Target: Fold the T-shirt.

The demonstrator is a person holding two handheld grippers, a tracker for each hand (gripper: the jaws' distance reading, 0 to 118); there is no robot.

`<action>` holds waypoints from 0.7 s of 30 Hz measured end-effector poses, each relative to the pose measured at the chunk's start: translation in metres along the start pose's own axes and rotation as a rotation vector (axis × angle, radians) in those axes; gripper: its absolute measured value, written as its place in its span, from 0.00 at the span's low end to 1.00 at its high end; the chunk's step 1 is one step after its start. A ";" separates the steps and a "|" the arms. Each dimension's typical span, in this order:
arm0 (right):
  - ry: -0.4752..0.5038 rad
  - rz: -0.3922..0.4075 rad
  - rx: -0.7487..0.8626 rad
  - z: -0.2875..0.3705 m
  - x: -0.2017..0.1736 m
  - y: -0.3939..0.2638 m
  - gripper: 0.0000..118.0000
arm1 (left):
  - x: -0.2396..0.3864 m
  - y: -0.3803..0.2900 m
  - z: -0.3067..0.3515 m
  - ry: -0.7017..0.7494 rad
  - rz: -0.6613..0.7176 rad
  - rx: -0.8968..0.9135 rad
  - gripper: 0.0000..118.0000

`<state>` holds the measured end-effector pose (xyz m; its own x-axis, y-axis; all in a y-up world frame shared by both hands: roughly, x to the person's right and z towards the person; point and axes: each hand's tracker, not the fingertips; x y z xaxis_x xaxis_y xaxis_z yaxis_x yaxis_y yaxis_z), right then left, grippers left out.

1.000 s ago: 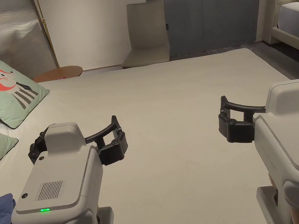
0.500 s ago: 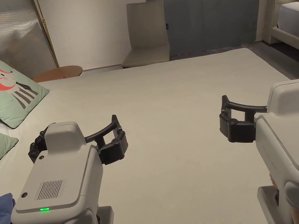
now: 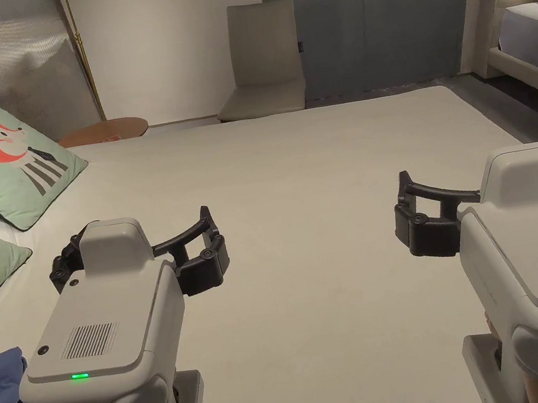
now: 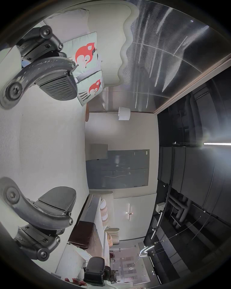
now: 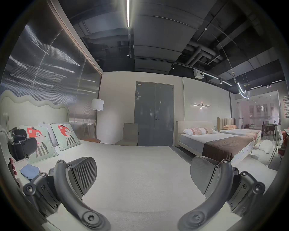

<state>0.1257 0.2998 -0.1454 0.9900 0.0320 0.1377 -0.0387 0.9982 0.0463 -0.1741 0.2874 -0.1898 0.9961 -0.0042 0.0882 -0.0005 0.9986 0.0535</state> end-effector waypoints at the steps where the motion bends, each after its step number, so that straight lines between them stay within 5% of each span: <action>1: 0.000 0.000 0.000 0.000 0.001 0.000 0.99 | 0.000 0.000 0.000 -0.002 0.003 0.002 0.93; 21: 0.001 -0.001 0.001 0.001 0.001 0.000 0.99 | 0.000 0.000 -0.001 0.001 -0.002 0.002 0.93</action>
<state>0.1265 0.2998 -0.1446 0.9901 0.0310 0.1368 -0.0379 0.9981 0.0478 -0.1744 0.2879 -0.1904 0.9962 -0.0060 0.0871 0.0012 0.9985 0.0552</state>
